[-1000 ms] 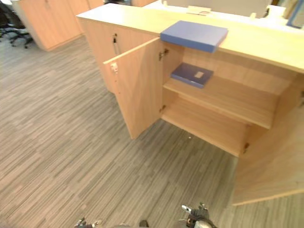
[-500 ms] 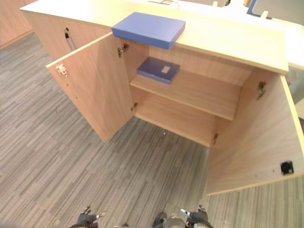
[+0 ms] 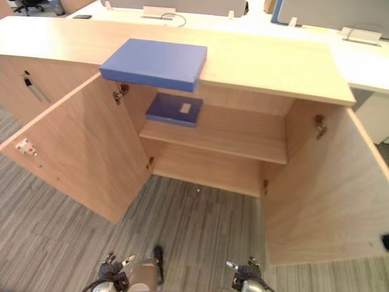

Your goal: Walk over to the cabinet, pick up the folder, carry it to the office cabinet, place the folder inside the office cabinet, then close the office cabinet door

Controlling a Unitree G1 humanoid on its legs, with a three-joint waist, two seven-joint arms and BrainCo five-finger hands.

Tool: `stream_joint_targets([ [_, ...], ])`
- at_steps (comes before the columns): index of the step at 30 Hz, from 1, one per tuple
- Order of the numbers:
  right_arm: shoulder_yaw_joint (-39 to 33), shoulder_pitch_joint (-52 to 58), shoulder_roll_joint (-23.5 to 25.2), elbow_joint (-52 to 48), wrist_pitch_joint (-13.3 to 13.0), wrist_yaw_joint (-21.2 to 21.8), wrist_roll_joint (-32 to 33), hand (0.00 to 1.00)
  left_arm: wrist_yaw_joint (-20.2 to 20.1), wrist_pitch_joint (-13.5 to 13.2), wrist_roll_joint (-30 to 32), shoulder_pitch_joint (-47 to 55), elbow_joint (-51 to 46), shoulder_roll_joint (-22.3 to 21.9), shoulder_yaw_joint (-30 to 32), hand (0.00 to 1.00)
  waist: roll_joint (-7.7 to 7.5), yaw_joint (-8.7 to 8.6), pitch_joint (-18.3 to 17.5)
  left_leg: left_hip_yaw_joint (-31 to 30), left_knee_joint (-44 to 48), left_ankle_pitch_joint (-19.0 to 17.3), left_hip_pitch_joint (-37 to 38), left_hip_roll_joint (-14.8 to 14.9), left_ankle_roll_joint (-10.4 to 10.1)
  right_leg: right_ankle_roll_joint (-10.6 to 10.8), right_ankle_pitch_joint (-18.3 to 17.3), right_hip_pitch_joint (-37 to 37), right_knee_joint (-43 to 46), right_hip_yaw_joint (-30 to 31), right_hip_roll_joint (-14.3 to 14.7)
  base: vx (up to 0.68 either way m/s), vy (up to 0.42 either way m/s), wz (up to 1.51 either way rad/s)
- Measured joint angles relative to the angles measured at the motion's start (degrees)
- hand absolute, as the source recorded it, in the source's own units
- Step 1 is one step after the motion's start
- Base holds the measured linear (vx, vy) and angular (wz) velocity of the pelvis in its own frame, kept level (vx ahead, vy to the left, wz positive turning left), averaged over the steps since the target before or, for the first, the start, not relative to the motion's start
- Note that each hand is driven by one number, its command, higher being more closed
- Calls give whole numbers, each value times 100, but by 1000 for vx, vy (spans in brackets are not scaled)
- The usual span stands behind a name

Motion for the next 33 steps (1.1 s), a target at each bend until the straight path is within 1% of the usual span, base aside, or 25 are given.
stream_joint_targets([
  [1,-5,-121,62,19,1,1,-2,0,2,3,2,-33,71,27,43,0,1,27,5,56,162,-161,-40,-4,58,88,386,-20,-70,53,-23,375,352,-19],
  [2,-12,-202,85,34,-2,2,-2,0,7,12,-35,-28,165,16,126,0,7,65,-6,144,289,-290,8,-4,149,313,670,13,-99,223,-85,284,268,-27],
  [3,-28,-219,92,36,-3,9,-4,0,13,12,-34,-15,167,16,164,0,11,82,-19,182,319,-327,48,-6,173,341,800,21,-108,309,-114,243,195,-35],
  [5,-88,-225,86,113,-2,13,-16,0,16,10,-30,55,203,31,264,0,11,141,-113,368,244,-399,257,-52,151,551,1279,49,-204,527,-276,198,116,-42],
  [6,-122,-224,78,153,-1,13,-17,0,16,9,-30,54,250,29,288,0,17,143,-134,413,199,-432,316,-84,173,585,1346,40,-204,573,-324,163,91,-48],
  [7,-127,-195,22,279,13,20,-19,0,23,11,-27,60,391,44,291,0,14,129,-289,435,35,-490,367,-206,178,657,1398,-97,-145,628,-472,123,73,-37],
  [8,-140,-176,-6,342,17,29,-19,0,24,13,-20,60,446,45,277,0,24,129,-352,440,-65,-509,405,-287,181,658,1400,-180,-85,657,-554,150,117,-42],
  [11,-430,-11,-204,484,63,63,-9,0,25,21,51,48,602,-33,137,0,165,87,-489,546,-401,-643,663,-685,367,645,1409,-743,865,920,-991,151,211,-27],
  [12,-561,154,-274,490,116,62,-2,0,27,18,49,103,609,-20,3,0,199,51,-494,580,-657,-681,1026,-899,435,422,1556,-1118,1882,928,-1298,139,264,-7],
  [13,-556,203,-320,491,130,63,-1,0,27,17,49,135,610,-8,-47,0,233,7,-491,582,-776,-691,1203,-972,466,191,1703,-1261,2270,915,-1406,142,264,0],
  [14,-547,246,-352,468,126,63,0,0,28,15,52,194,613,22,-140,0,302,-84,-473,610,-926,-721,1428,-1034,567,-236,1865,-1444,2876,877,-1543,131,241,-3],
  [15,-533,234,-364,327,92,59,11,0,27,20,88,270,623,107,-239,0,303,-179,-471,689,-1124,-736,1717,-1142,613,-529,1694,-1821,3899,701,-1770,127,216,-9],
  [17,-505,224,-355,250,56,61,9,0,26,29,206,337,625,201,-322,0,318,-213,-470,713,-1324,-721,1979,-1186,636,-467,1433,-2089,4496,348,-1793,140,151,-12],
  [18,-498,182,-354,249,50,63,9,0,22,36,247,367,636,248,-394,0,329,-242,-462,703,-1381,-718,2097,-1188,638,-340,1024,-2204,4645,51,-1684,187,66,-3],
  [19,-497,134,-355,250,50,62,4,0,19,51,294,364,708,260,-465,0,348,-243,-428,691,-1385,-716,2144,-1179,641,-141,621,-2319,4611,-99,-1483,189,5,3],
  [21,-487,102,-365,232,36,62,0,0,-1,67,302,348,725,264,-496,0,372,-269,-292,645,-1382,-719,2294,-1145,654,-39,252,-2297,4424,-184,-1202,162,-52,7],
  [22,-437,80,-390,196,8,61,0,0,-6,67,319,348,773,243,-500,0,421,-276,-209,628,-1375,-770,2418,-1047,729,-30,-21,-2301,4201,-186,-886,112,-145,6],
  [23,-298,78,-390,183,-4,60,0,0,-8,69,329,332,823,246,-465,0,437,-299,-132,621,-1371,-780,2514,-965,727,28,-178,-2301,3825,-156,-592,93,-163,5],
  [24,-251,78,-378,182,-11,62,3,0,-11,68,350,335,824,245,-435,0,416,-311,-127,612,-1359,-798,2543,-926,697,66,-190,-2289,3521,-133,-434,57,-158,11],
  [25,-216,100,-339,199,-16,62,4,0,-21,61,399,360,812,255,-338,0,345,-312,-112,592,-1310,-869,2569,-908,585,48,-97,-2217,2814,-5,-169,36,-170,9],
  [26,-197,174,-266,211,-20,68,4,0,-32,53,424,362,800,262,-196,0,159,-294,-120,540,-1261,-956,2590,-965,482,-110,-71,-2067,2280,-37,-117,44,-237,3],
  [27,-198,211,-265,212,-16,69,4,0,-34,56,429,369,811,241,-149,0,177,-280,-154,540,-1234,-978,2574,-935,446,-103,-145,-1933,1974,-19,-37,58,-251,-2],
  [29,-233,268,-337,197,-22,68,2,0,-41,61,448,410,817,78,-29,0,360,-270,-190,558,-1203,-1011,2539,-676,318,-196,20,-1653,1260,-99,338,72,-262,-7],
  [32,-276,374,-303,186,-26,66,21,0,-131,61,444,427,782,49,133,0,325,-262,-257,541,-1314,-959,2474,-436,148,-295,148,-1508,748,-201,671,57,-232,0],
  [33,-290,377,-300,187,-26,65,23,0,-133,62,443,427,784,43,142,0,331,-266,-262,529,-1357,-945,2476,-406,127,-312,181,-1483,658,-221,720,61,-174,8],
])
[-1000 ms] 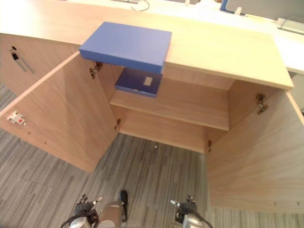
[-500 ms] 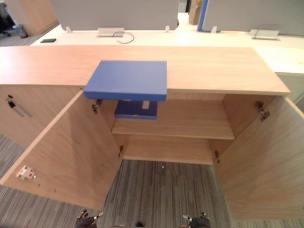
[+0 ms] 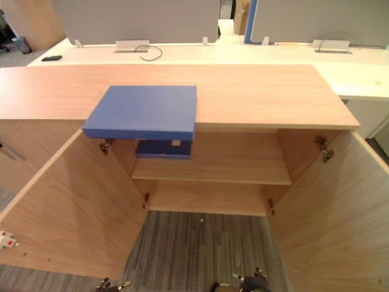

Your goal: Walk over to the cabinet, pick up the folder, carry it to the office cabinet, place the folder inside the office cabinet, then close the office cabinet door

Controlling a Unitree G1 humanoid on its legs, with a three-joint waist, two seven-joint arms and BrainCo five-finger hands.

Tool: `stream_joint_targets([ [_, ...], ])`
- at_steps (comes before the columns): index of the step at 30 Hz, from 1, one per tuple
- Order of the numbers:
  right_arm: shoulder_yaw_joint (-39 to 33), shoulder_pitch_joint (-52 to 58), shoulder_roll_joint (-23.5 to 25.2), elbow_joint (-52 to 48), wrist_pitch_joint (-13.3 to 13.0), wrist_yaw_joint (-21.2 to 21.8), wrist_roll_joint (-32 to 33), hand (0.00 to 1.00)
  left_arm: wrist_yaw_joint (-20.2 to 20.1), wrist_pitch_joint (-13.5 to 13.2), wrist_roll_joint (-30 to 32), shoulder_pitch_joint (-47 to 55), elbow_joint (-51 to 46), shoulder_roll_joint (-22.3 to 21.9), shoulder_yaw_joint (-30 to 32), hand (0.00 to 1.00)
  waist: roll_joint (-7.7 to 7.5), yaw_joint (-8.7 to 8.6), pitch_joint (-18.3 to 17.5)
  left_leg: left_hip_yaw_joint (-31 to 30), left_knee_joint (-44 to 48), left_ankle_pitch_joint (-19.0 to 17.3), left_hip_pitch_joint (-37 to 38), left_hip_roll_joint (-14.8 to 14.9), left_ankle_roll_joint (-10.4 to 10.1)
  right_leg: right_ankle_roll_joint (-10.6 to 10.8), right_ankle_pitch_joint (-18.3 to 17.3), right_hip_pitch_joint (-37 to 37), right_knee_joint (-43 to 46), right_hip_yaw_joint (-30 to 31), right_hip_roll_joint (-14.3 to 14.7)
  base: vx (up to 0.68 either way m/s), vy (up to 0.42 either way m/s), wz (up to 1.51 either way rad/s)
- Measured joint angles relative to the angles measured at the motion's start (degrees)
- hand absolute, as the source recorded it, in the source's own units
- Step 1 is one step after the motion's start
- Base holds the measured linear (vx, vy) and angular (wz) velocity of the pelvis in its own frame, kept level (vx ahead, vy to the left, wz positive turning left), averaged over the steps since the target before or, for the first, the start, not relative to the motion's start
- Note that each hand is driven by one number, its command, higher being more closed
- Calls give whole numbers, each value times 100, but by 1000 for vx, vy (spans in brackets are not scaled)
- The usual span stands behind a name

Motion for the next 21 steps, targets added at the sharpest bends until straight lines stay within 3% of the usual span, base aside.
stream_joint_targets([
  [5,-218,24,61,17,24,76,-4,0,-262,9,-348,11,28,5,-38,0,40,1,-89,-49,-379,106,98,107,-122,-41,205,238,-556,-63,260,109,-68,5],
  [8,-205,34,53,18,36,238,-23,0,-703,75,-949,94,-260,349,-1049,0,27,-74,-189,-56,-462,82,127,82,-148,-68,325,388,-853,5,312,98,56,-1],
  [9,-63,12,1,12,42,361,-28,0,-962,126,-1046,183,-820,550,-1735,0,40,-83,-230,-55,-455,56,124,30,-144,-36,399,391,-952,83,299,68,95,-9],
  [10,46,-3,-36,12,48,407,-38,0,-1071,135,-1047,221,-1110,630,-2014,0,40,-86,-236,-55,-452,46,117,27,-132,-26,426,392,-992,122,291,53,105,-19],
  [12,315,-82,-154,-4,66,572,-97,0,-1423,152,-1058,311,-2242,1066,-2788,0,56,-102,-245,-51,-427,-26,103,-27,-70,34,515,396,-1093,228,261,15,113,-17],
  [14,502,-143,-293,-3,113,736,-290,0,-1800,208,-1222,338,-3209,1693,-3129,0,59,-172,-270,-53,-386,-75,96,-88,-17,91,553,432,-1163,246,213,-7,102,-6],
  [17,679,-219,-561,6,169,941,-482,0,-2126,331,-1734,578,-5012,3076,-3113,0,98,-224,-288,-88,-189,-169,-1,-198,86,162,602,434,-1197,334,93,-20,89,-11],
  [21,717,-164,-741,36,210,1011,-483,0,-2407,338,-2715,1091,-6369,4083,-3050,0,191,-240,-348,-171,17,-221,-4,-310,111,156,611,503,-1188,340,-17,12,49,4],
])
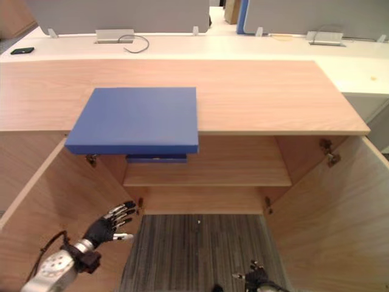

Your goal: Walk over to the cabinet, pick up the folder, carry it to the office cabinet, place the folder inside the office cabinet, then close the office cabinet door

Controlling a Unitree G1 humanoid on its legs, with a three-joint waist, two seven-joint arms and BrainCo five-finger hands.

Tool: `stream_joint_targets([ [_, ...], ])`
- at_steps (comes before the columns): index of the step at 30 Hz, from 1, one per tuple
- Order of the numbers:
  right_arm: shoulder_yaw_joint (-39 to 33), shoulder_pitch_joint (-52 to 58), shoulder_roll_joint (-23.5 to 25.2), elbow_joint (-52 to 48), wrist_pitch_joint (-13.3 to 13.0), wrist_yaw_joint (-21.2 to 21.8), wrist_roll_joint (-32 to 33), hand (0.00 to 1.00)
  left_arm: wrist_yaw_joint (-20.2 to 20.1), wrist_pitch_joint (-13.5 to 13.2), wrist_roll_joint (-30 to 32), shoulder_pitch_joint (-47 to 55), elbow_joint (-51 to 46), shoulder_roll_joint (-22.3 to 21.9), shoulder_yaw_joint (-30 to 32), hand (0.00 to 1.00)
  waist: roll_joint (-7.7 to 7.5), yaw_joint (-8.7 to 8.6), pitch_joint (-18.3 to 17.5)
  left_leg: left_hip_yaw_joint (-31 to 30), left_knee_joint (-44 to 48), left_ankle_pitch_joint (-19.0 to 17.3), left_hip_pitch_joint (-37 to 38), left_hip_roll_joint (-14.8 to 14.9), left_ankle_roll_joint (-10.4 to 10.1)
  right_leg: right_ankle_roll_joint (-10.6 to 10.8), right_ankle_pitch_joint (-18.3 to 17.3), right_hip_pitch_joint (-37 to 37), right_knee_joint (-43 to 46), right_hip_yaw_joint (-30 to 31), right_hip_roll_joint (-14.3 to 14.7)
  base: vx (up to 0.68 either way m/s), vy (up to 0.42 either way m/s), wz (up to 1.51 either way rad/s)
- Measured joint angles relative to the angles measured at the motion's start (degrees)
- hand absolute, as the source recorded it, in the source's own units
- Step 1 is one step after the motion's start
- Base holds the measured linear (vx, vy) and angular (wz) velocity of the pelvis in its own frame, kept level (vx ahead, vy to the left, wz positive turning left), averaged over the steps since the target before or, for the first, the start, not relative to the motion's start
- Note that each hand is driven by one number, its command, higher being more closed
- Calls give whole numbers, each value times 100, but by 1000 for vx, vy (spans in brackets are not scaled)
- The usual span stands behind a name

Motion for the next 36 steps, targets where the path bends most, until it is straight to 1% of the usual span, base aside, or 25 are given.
stream_joint_targets([
  [1,0,48,-40,3,-4,5,0,0,-230,4,-394,160,-310,226,0,0,29,-6,-19,-10,150,-33,-9,-38,-2,0,0,65,3,5,-57,32,80,5],
  [2,-2,75,-69,4,-8,14,-2,0,-403,5,-626,315,-552,422,6,0,41,13,-56,-24,516,-100,-122,-76,-93,-8,7,103,42,16,-183,31,113,8],
  [3,-7,76,-71,3,-20,40,-5,0,-509,6,-735,385,-627,523,19,0,1,27,-75,-51,873,-143,-298,-123,-126,-16,14,111,83,14,-293,-18,155,15],
  [4,-42,82,-80,56,-66,83,-20,0,-669,7,-858,453,-779,699,81,0,-62,47,-86,-179,730,-426,-477,-173,-11,-16,14,115,159,80,-463,-60,134,26],
  [5,-93,127,-180,137,-78,104,-22,0,-765,4,-935,600,-1069,952,237,0,147,32,-176,-263,-380,461,-350,-9,-15,36,-31,132,177,64,-361,-55,112,20],
  [7,-88,163,-170,226,-86,127,-74,0,-800,-18,-1023,677,-1236,1187,434,0,168,126,-225,-292,-405,505,-269,-87,16,58,-47,103,244,79,-432,24,52,11],
  [9,-92,156,-93,260,-112,162,-130,0,-860,-37,-1123,647,-1249,1385,535,0,163,133,-229,-363,-368,504,-281,-92,16,52,-43,115,263,192,-441,41,37,17],
  [10,-91,146,-46,259,-149,181,-165,0,-897,-41,-1159,644,-1249,1483,600,0,107,138,-242,-376,-364,503,-292,-99,15,52,-42,116,258,238,-444,14,4,9],
  [16,-199,178,-9,331,-180,289,-222,0,-1127,-111,-1206,346,-1279,1515,1024,0,93,255,-226,-368,-339,487,-296,5,-1,53,-43,126,251,491,-335,-35,-68,-8],
  [17,-323,189,-2,333,-180,300,-223,0,-1130,-169,-1271,262,-1336,1510,1182,0,94,272,-226,-367,-338,483,-296,34,-7,51,-45,122,251,498,-306,-66,-58,-5],
  [19,-327,230,-5,333,-183,313,-223,0,-1133,-283,-1406,117,-1448,1456,1470,0,81,313,-218,-368,-335,482,-296,64,-9,44,-56,117,250,521,-274,-89,-61,-6],
  [21,-326,279,3,330,-183,334,-223,0,-1102,-402,-1510,-35,-1523,1251,1782,0,69,348,-215,-367,-324,482,-296,64,-10,44,-96,117,248,584,-271,-92,-45,-6],
  [22,-326,316,8,318,-184,338,-223,0,-1045,-474,-1563,-122,-1549,1003,1989,0,63,366,-216,-358,-313,481,-299,60,-11,56,-122,117,238,632,-274,-89,-33,-8],
  [23,-326,362,21,316,-185,337,-223,0,-870,-589,-1532,-191,-1594,736,2152,0,41,386,-223,-353,-308,483,-301,55,-14,71,-154,116,234,649,-278,-87,-34,-7],
  [24,-326,382,30,317,-185,337,-223,0,-760,-647,-1472,-213,-1617,588,2226,0,28,392,-231,-351,-306,488,-304,56,-22,72,-166,115,232,655,-278,-92,-48,-4],
  [26,-339,489,80,316,-183,316,-220,0,-225,-840,-991,-250,-1775,-236,2485,0,-32,409,-267,-352,-306,519,-312,60,-70,75,-199,112,225,676,-256,-80,-50,-1],
  [28,-342,505,80,317,-178,293,-220,0,59,-901,-644,-247,-1877,-540,2508,0,-63,427,-271,-353,-307,531,-314,70,-88,72,-201,111,224,682,-240,-52,-29,-1],
  [29,-442,552,95,315,-175,277,-219,0,343,-933,-271,-246,-2047,-928,2540,0,-96,439,-266,-352,-307,545,-317,83,-106,69,-203,107,220,702,-226,-58,-29,-2],
  [30,-499,553,106,315,-174,261,-218,0,460,-952,-107,-245,-2120,-1098,2547,0,-104,445,-268,-351,-308,548,-319,87,-110,69,-203,104,220,713,-222,-68,-27,-4],
  [31,-534,558,120,314,-173,211,-218,0,696,-985,294,-246,-2270,-1463,2588,0,-113,448,-271,-343,-310,554,-318,92,-115,69,-203,99,220,737,-215,-43,-8,-4],
  [32,-534,563,129,314,-172,196,-218,0,833,-1018,519,-248,-2332,-1661,2607,0,-116,448,-272,-334,-313,557,-317,95,-118,69,-203,96,219,753,-211,-47,-2,-7],
  [33,-534,577,155,312,-170,161,-219,0,1052,-1073,867,-251,-2433,-2039,2659,0,-120,446,-277,-314,-315,563,-316,99,-122,69,-203,88,219,779,-207,-41,3,-6],
  [34,-542,601,196,307,-164,120,-217,0,1372,-1118,1448,-257,-2501,-2419,2695,0,-126,440,-283,-309,-316,568,-317,101,-125,69,-203,85,219,785,-205,-37,3,-5],
  [35,-544,606,195,310,-159,88,-219,0,1543,-1129,1786,-257,-2524,-2587,2693,0,-128,435,-287,-309,-316,571,-317,102,-125,69,-203,85,219,785,-204,-32,3,-1],
  [36,-538,606,208,310,-137,36,-221,0,1832,-1130,2363,-259,-2564,-2839,2667,0,-139,409,-294,-308,-316,575,-315,106,-129,69,-203,86,219,786,-201,0,0,0],
])
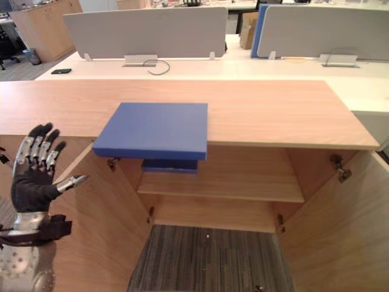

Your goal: Walk over to the cabinet, pick up the folder, carry it to the office cabinet, place the folder inside the office cabinet, then close the office cabinet door

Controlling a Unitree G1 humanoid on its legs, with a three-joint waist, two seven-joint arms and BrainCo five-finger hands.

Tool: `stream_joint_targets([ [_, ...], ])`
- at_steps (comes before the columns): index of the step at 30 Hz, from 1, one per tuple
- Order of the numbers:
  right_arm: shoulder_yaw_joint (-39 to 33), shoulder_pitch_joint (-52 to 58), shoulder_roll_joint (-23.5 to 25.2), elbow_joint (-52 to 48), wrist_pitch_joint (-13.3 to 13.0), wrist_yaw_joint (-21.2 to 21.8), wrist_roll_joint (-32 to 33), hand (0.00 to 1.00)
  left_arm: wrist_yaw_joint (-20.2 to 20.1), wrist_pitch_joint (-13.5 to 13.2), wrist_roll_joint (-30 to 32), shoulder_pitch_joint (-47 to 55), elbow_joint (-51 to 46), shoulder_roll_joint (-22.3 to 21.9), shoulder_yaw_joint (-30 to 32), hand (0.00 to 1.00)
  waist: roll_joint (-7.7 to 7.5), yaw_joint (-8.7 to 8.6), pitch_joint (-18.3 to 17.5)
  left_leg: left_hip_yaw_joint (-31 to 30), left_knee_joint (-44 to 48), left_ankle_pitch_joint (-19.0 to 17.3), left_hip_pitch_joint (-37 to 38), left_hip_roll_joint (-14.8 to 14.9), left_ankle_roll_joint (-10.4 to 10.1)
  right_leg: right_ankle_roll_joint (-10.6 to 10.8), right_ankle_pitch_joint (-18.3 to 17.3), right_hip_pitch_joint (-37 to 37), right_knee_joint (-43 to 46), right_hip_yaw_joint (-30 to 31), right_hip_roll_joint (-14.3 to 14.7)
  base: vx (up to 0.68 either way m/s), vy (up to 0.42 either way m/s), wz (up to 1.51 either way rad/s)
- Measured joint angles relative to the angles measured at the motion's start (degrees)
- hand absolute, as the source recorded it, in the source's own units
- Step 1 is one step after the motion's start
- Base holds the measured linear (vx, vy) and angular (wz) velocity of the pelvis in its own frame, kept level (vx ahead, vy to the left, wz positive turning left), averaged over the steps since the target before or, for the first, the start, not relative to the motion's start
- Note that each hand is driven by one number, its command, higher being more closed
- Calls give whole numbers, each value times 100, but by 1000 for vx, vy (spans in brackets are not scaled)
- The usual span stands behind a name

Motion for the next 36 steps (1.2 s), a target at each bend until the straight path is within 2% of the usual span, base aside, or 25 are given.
stream_joint_targets([
  [2,8,0,33,1,21,-87,-1,0,431,1,1088,-8,-93,-96,-108,0,-36,-11,-8,0,0,11,-3,11,-12,0,1,-1,0,0,10,-16,1,0],
  [3,14,0,42,1,22,-108,-2,0,513,1,1378,-19,-121,-89,-144,0,-49,-22,-16,1,0,12,-2,17,-14,0,1,0,0,0,14,0,0,0],
  [5,68,-16,69,-5,20,-197,-18,0,829,1,2651,-269,-156,-30,-287,0,-87,-47,-46,12,0,18,4,31,-24,0,1,1,1,11,26,-33,-1,-2],
  [10,118,-9,67,-31,15,-283,-22,0,1274,0,4054,-811,-83,639,-559,0,-87,-125,-48,61,-3,26,20,43,-34,0,3,-6,1,59,38,-27,6,-5],
  [13,264,-7,38,-34,13,-306,-24,0,1490,2,4637,-1140,209,1054,-693,0,-85,-173,-54,119,-11,29,27,49,-37,-1,5,-30,0,132,47,-23,11,-10],
  [16,285,-5,35,-34,9,-325,-26,0,1535,5,5087,-1419,662,1539,-915,0,-83,-231,-93,177,-41,33,23,50,-42,2,11,-88,1,196,52,-13,13,-10],
  [22,283,-3,32,-37,9,-325,-27,0,1570,60,5551,-1914,1794,2346,-1158,0,-83,-294,-161,289,-170,74,69,48,-33,-30,125,-87,-153,224,75,-2,12,-9],
  [25,281,2,31,-37,9,-325,-27,0,1570,79,5724,-2005,2129,2586,-1298,0,-83,-313,-174,322,-235,77,152,32,-29,-33,175,12,-262,210,75,-6,13,-6],
  [36,234,-2,32,-48,10,-325,-25,0,1338,220,5580,-2251,2764,2667,-1481,0,-85,-377,-186,322,-289,130,159,21,-18,-31,210,-6,-300,189,72,-31,-9,0],
])
